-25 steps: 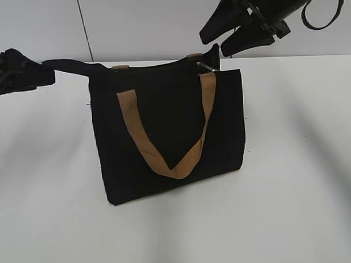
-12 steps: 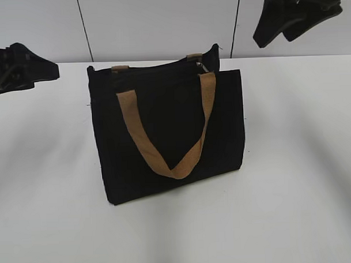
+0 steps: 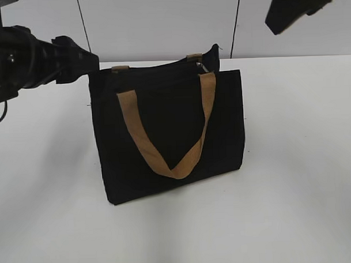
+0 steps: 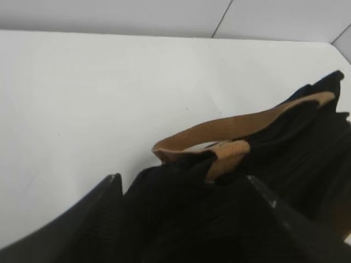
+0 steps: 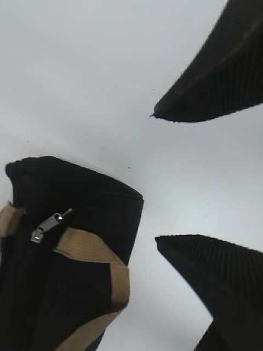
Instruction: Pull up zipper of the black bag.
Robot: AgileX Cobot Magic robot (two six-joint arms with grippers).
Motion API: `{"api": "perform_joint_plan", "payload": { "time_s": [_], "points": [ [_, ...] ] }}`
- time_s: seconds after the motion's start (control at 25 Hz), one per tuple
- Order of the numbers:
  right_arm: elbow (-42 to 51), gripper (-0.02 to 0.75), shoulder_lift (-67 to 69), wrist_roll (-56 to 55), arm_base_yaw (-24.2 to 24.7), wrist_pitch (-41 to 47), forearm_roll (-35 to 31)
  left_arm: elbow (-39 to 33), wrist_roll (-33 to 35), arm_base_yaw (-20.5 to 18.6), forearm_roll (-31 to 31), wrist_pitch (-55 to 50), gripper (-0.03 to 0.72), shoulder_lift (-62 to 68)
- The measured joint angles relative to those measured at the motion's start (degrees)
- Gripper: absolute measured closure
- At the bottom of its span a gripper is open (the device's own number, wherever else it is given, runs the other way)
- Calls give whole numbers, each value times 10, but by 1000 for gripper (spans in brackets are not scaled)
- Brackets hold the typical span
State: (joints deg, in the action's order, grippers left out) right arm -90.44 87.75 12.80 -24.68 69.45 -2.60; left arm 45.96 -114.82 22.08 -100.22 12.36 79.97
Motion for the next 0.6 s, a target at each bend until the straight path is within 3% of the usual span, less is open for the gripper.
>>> {"api": "perform_joint_plan", "payload": {
  "time_s": [0.12, 0.24, 0.4, 0.48, 0.6],
  "points": [
    [71, 248, -57, -8, -8, 0, 2, 0, 0, 32, 1, -73, 213, -3],
    [149, 249, -110, -18, -10, -5, 3, 0, 5, 39, 6, -140, 217, 3],
    [227, 249, -158, -32, -10, -27, 3, 0, 105, 39, 9, -225, 217, 32],
    [249, 249, -168, -39, -10, -34, 3, 0, 213, 38, 78, -243, 217, 45],
    [265, 249, -172, -51, -10, -38, 3, 0, 428, 40, 279, -281, 217, 51]
  ]
}}
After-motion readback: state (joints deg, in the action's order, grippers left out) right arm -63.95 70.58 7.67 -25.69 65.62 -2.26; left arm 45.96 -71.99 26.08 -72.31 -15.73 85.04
